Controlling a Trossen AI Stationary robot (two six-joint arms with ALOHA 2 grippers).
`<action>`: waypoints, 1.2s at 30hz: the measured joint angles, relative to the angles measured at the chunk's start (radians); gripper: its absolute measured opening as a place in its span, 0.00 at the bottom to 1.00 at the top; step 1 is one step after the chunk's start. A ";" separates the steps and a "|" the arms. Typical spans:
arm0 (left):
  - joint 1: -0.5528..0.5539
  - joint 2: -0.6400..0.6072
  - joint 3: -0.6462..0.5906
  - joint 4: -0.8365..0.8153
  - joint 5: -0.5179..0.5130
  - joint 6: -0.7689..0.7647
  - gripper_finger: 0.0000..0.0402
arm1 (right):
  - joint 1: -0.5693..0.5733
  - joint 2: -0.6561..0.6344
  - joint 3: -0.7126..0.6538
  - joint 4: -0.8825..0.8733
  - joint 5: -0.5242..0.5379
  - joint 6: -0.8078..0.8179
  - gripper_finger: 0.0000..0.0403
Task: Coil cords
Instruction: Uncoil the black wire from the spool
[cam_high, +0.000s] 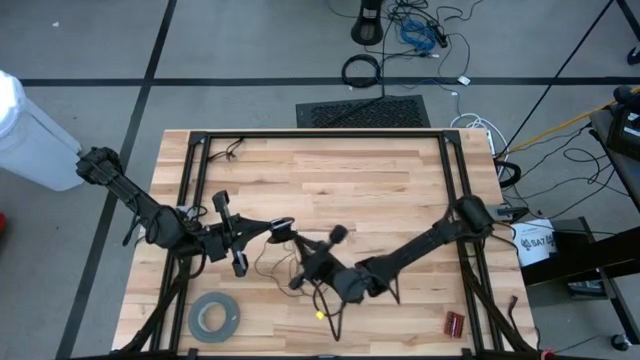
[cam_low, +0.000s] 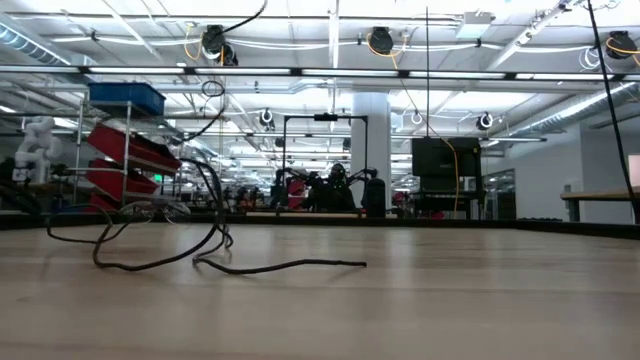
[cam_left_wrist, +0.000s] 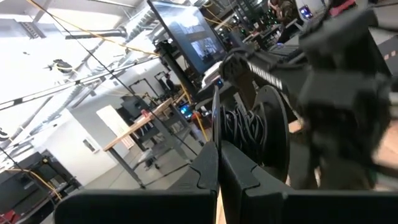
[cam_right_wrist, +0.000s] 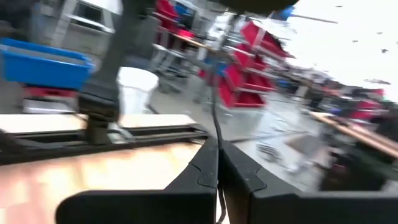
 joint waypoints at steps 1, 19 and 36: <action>-0.001 0.000 0.000 -0.005 0.000 0.000 0.00 | 0.014 -0.011 0.000 -0.003 0.047 -0.024 0.00; -0.014 0.000 0.000 -0.014 0.000 0.005 0.00 | 0.229 -0.193 0.000 -0.015 0.291 -0.255 0.00; 0.002 0.000 0.000 -0.002 -0.013 0.035 0.00 | 0.054 -0.130 0.000 -0.149 -0.420 0.223 0.00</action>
